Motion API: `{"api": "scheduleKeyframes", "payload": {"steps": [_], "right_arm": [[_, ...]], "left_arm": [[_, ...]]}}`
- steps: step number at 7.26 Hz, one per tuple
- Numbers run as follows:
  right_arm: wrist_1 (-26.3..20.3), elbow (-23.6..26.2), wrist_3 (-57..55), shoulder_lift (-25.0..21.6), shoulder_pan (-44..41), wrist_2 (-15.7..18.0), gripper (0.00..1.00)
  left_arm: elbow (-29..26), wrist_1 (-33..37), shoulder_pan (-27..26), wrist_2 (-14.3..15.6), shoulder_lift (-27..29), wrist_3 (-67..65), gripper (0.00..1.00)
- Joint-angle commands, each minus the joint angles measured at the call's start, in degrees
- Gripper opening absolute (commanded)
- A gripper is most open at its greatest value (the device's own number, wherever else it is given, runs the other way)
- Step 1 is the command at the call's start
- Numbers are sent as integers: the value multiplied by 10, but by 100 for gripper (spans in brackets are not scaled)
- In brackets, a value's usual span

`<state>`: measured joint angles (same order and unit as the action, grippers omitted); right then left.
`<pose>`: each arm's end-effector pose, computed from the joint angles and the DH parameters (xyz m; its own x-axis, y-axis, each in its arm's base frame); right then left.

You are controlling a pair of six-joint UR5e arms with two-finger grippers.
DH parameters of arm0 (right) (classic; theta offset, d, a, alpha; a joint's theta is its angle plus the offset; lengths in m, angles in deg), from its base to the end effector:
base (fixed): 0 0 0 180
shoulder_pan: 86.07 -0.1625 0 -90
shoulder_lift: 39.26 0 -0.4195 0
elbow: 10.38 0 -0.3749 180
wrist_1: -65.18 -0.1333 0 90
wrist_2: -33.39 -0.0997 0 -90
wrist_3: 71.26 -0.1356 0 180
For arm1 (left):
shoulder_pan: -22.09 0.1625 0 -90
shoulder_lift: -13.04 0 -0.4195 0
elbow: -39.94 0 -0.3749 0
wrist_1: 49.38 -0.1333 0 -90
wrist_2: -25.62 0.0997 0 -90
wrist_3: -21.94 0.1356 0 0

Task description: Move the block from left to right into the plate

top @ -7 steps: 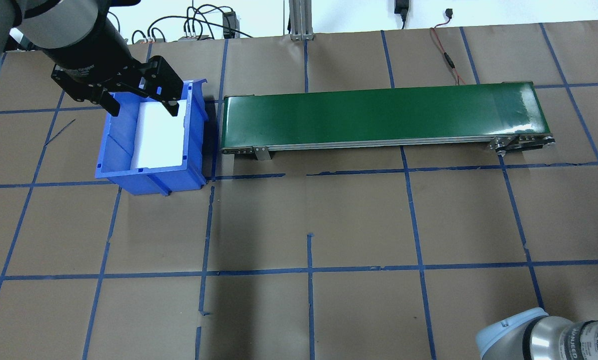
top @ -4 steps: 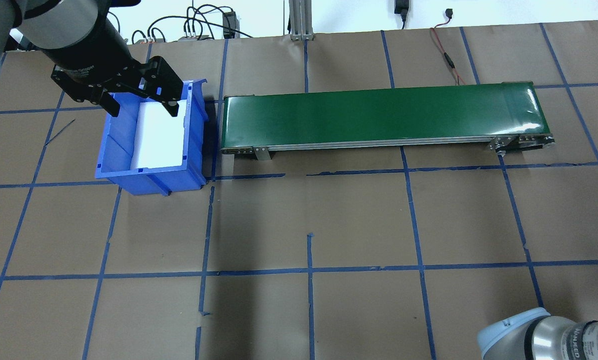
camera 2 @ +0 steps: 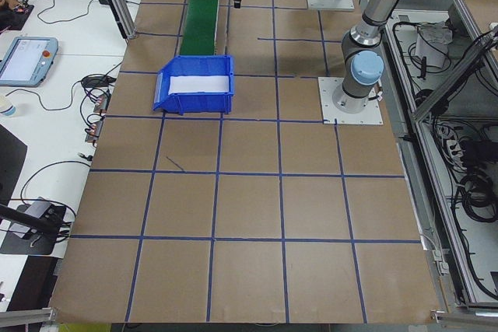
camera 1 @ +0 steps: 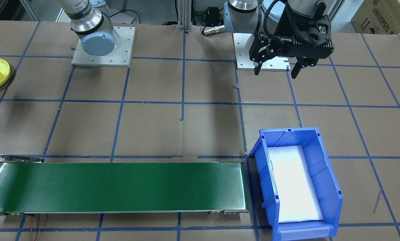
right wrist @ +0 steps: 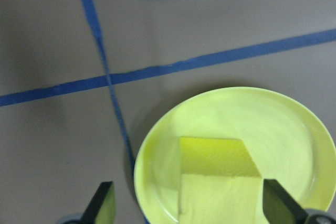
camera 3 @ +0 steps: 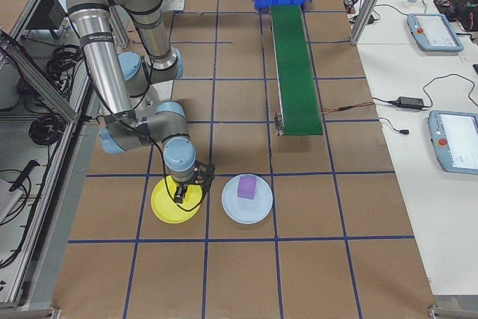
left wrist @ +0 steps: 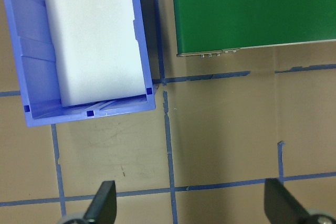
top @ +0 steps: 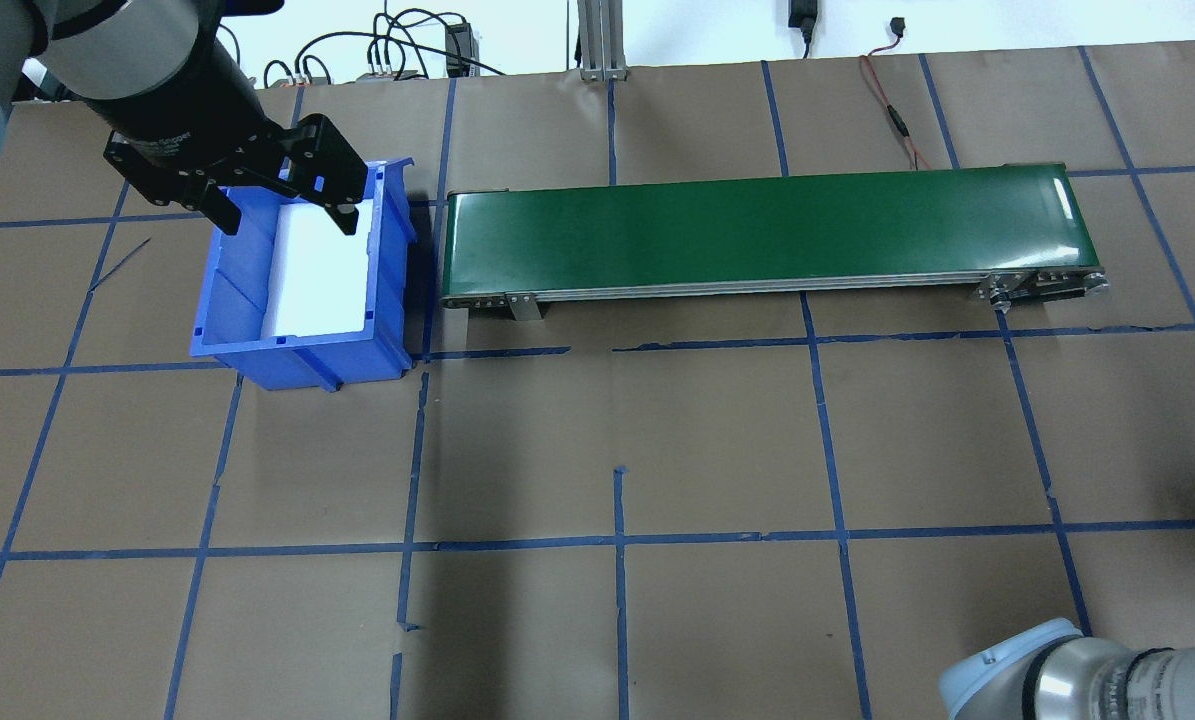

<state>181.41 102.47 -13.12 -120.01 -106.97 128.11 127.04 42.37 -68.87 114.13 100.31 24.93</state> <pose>-0.3959 -0.2819 0.2327 -0.9811 0.1885 -0.0437 0.1819 0.9755 0.1235 -0.1445 -0.4594 0.4898 -0.9973 0.0705 0.0224 0.0688 0.9952 -0.0689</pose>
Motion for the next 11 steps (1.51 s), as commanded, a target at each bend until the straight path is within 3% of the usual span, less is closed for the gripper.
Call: {"api": "scheduleKeyframes", "payload": {"steps": [1,5,7,9,10,11], "right_arm": [[-102,-31,-160,-41,-158,1,100],[-146,-90,-411,-65,-449,-4,100],[-213,-120,-549,-109,-574,-22,100],[-323,-221,-598,-94,-636,-66,100],[-365,-231,-620,-98,-672,-60,100],[-349,-237,-635,-98,-723,-37,100]], "left_arm": [[0,0,0,0,0,0,100],[0,0,0,1,0,2,100],[0,0,0,1,0,2,100],[0,0,0,1,0,1,100],[0,0,1,1,0,2,100],[0,1,1,1,0,2,100]]}}
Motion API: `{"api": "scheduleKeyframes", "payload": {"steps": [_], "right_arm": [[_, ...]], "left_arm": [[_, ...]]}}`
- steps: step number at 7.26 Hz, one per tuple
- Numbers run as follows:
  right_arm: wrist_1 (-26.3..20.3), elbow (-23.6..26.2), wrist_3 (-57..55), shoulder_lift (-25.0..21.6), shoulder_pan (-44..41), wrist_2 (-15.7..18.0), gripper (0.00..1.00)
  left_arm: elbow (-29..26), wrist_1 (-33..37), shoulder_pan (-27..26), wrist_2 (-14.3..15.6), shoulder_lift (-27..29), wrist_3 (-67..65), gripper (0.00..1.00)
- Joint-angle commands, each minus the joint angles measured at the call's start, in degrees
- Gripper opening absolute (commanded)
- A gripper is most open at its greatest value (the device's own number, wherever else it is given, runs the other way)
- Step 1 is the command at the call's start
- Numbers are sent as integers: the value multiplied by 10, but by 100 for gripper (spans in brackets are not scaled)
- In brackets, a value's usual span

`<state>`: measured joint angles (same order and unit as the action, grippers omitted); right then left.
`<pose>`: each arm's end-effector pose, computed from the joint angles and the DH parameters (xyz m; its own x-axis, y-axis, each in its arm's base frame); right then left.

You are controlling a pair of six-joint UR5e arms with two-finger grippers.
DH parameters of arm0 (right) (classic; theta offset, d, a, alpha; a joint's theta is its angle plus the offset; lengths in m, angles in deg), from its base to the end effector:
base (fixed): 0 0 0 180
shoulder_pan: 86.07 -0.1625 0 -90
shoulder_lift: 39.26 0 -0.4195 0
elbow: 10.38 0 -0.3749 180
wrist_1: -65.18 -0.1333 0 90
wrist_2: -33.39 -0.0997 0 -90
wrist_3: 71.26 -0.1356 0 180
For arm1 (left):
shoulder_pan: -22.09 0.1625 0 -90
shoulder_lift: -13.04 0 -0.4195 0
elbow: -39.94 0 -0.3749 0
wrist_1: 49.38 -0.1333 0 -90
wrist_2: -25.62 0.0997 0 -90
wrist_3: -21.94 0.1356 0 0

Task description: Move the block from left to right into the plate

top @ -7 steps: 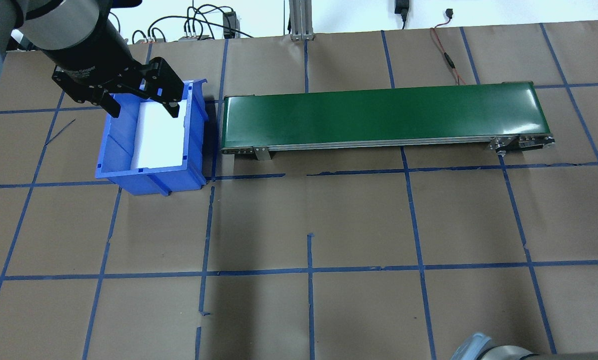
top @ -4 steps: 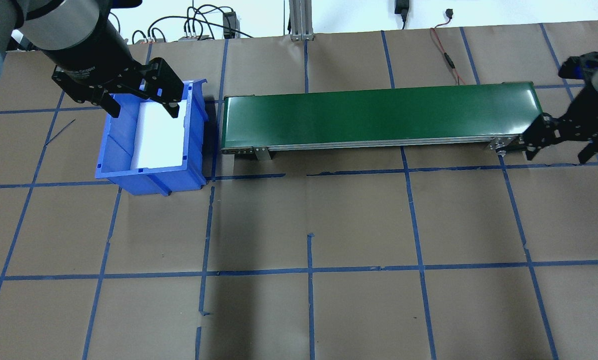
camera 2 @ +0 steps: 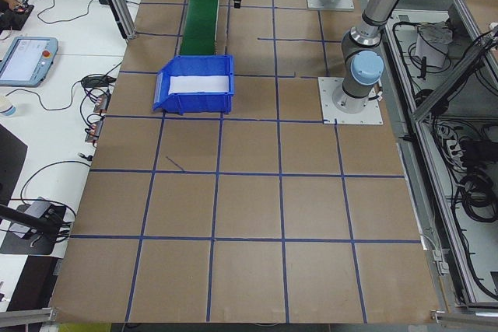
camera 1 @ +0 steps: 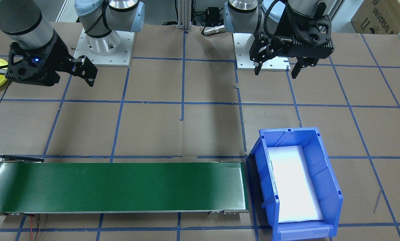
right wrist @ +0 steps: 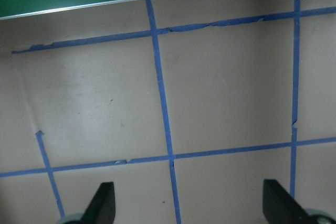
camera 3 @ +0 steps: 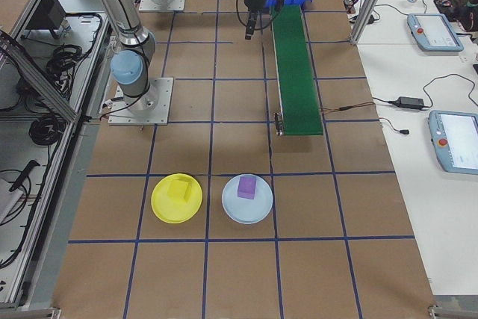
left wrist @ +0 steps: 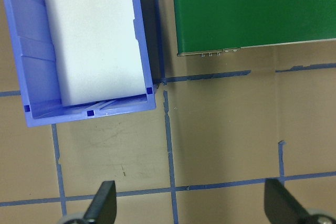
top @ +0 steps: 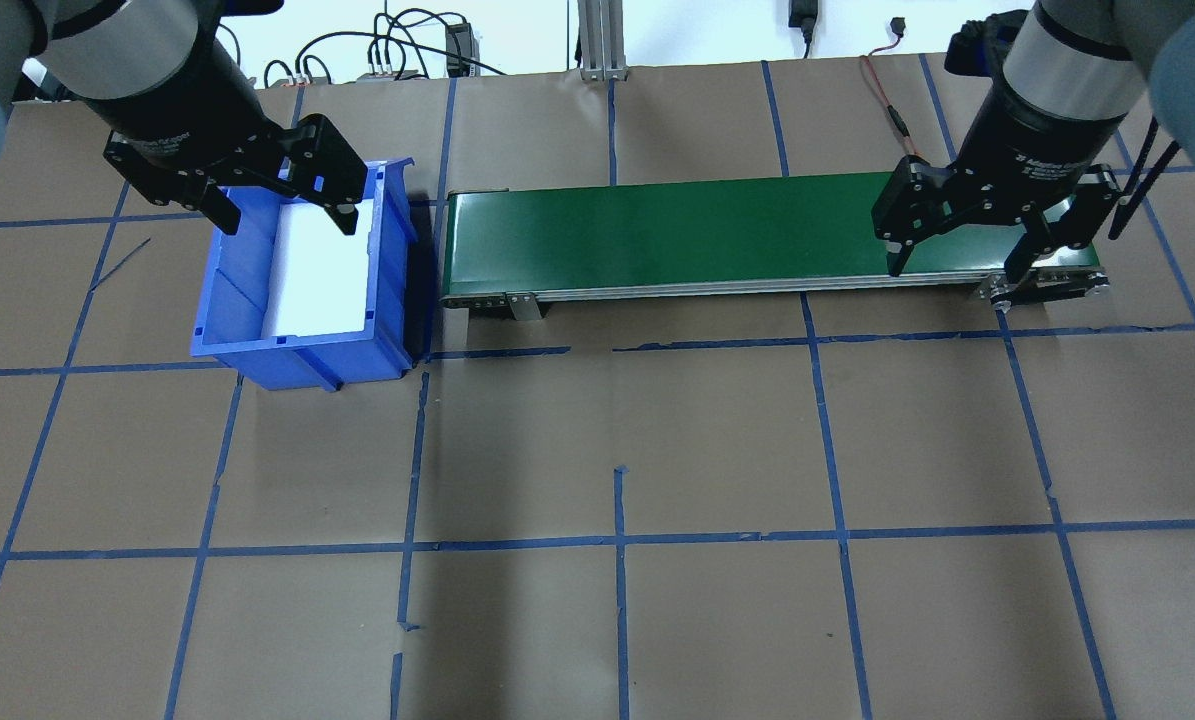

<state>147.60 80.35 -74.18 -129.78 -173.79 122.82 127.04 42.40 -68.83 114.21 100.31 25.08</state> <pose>0.1166 -0.4565 0.4328 -0.9958 0.0915 -0.0029 0.0903 0.9866 0.1359 -0.1440 -0.4594 0.4897 -0.9972 0.0723 0.0208 0.0707 0.9951 -0.0684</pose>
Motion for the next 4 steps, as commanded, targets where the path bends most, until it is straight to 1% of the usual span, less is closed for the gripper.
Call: {"api": "scheduleKeyframes", "payload": {"steps": [1,2,3,4], "right_arm": [[-9,-19,-54,3,-64,20,100],[-7,-16,-39,10,-44,19,100],[-10,-17,-39,4,-23,9,100],[-16,-17,-39,-3,-26,11,100]], "left_arm": [[0,1,0,-1,0,0,100],[0,2,0,0,0,-1,100],[0,2,0,0,-1,0,100],[-1,2,0,0,-1,-1,100]]}}
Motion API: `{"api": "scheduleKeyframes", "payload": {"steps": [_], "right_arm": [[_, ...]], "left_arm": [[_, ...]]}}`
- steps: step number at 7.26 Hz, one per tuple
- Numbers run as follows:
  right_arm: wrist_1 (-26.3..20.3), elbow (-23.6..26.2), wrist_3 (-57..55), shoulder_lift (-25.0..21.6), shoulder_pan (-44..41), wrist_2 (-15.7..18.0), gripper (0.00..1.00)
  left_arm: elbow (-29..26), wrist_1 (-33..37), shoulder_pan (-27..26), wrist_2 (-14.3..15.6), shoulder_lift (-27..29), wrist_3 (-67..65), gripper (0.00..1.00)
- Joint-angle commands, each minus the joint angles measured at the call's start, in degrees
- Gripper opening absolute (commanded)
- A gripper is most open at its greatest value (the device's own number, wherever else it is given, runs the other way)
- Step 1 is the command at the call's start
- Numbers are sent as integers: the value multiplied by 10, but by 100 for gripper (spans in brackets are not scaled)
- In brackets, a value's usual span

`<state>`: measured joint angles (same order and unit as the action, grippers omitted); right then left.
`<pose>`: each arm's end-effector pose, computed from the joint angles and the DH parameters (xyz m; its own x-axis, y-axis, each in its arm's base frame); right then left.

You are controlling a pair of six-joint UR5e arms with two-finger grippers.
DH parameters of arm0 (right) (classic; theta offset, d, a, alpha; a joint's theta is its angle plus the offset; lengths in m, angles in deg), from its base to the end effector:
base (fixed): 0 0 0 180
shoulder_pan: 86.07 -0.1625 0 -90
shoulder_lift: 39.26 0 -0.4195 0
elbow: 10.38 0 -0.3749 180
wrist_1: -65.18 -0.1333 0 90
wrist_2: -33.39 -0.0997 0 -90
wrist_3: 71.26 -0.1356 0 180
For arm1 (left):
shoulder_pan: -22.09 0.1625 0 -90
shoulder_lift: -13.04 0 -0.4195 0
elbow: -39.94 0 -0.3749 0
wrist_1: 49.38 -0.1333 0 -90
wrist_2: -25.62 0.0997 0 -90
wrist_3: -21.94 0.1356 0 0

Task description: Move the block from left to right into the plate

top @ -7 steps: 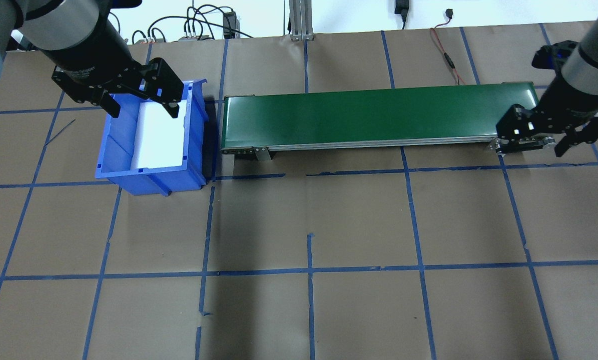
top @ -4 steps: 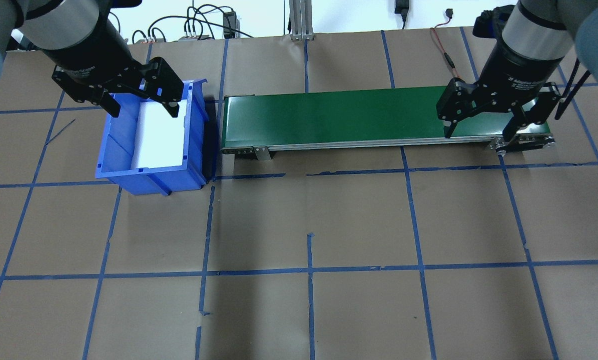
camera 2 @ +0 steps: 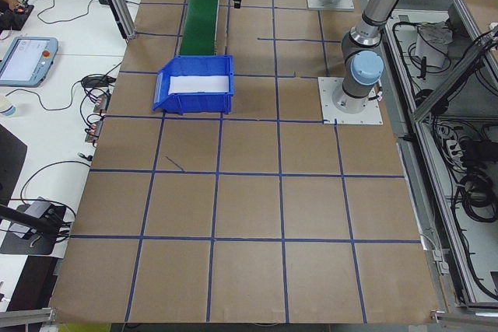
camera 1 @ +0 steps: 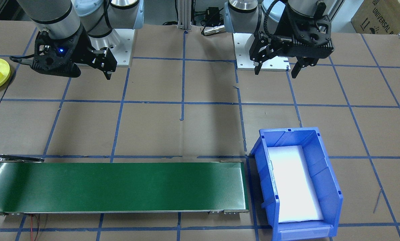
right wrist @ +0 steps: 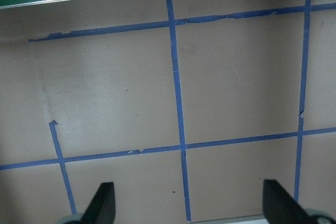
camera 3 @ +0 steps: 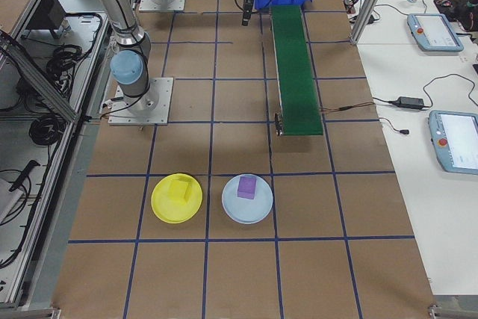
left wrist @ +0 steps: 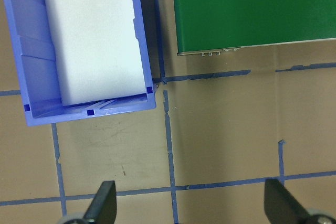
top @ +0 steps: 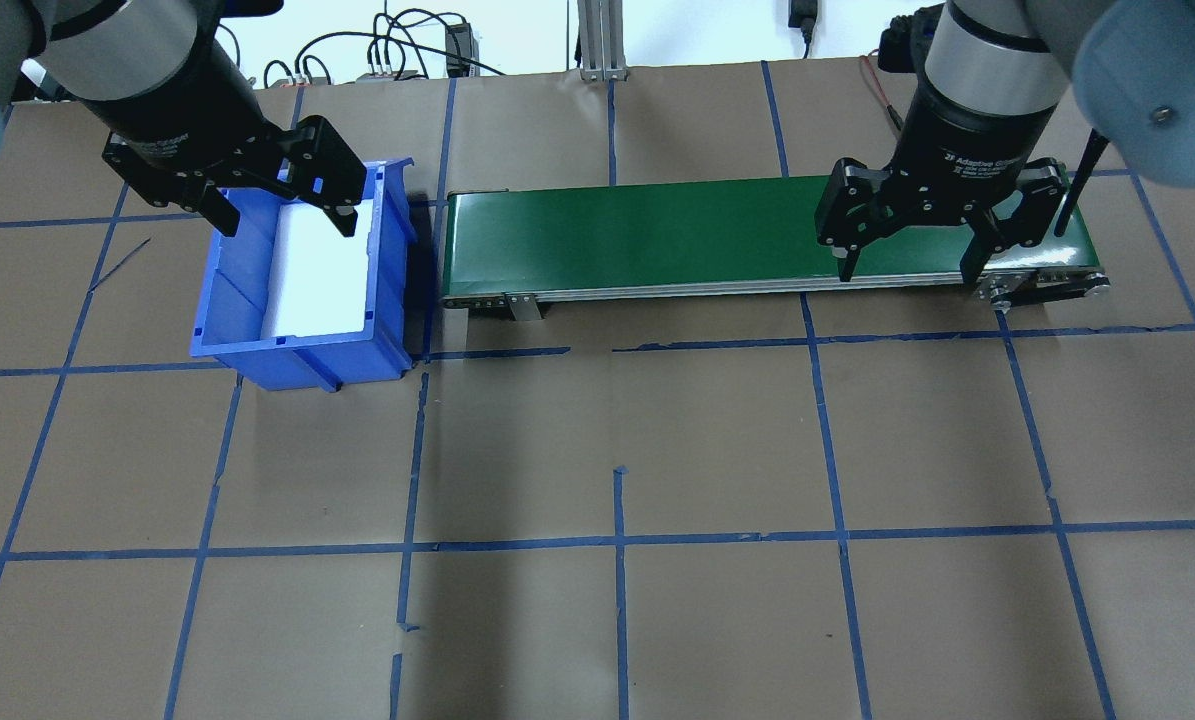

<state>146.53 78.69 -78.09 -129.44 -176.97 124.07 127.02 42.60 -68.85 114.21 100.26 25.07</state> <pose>0.1388 -0.4524 0.4418 -0.9945 0.1007 0.0273 0.1034 0.9862 0.1289 -0.1442 -0.4587 0.4899 -0.9972 0.0724 0.0210 0.0709 0.9953 -0.0661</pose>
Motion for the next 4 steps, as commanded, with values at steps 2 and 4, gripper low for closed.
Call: {"api": "scheduleKeyframes", "payload": {"steps": [2,4], "right_arm": [[-4,0,-4,-12,1,-30,100],[-5,6,1,-12,1,-22,100]], "left_arm": [[-2,1,0,1,0,0,100],[-2,2,0,1,0,0,100]]}}
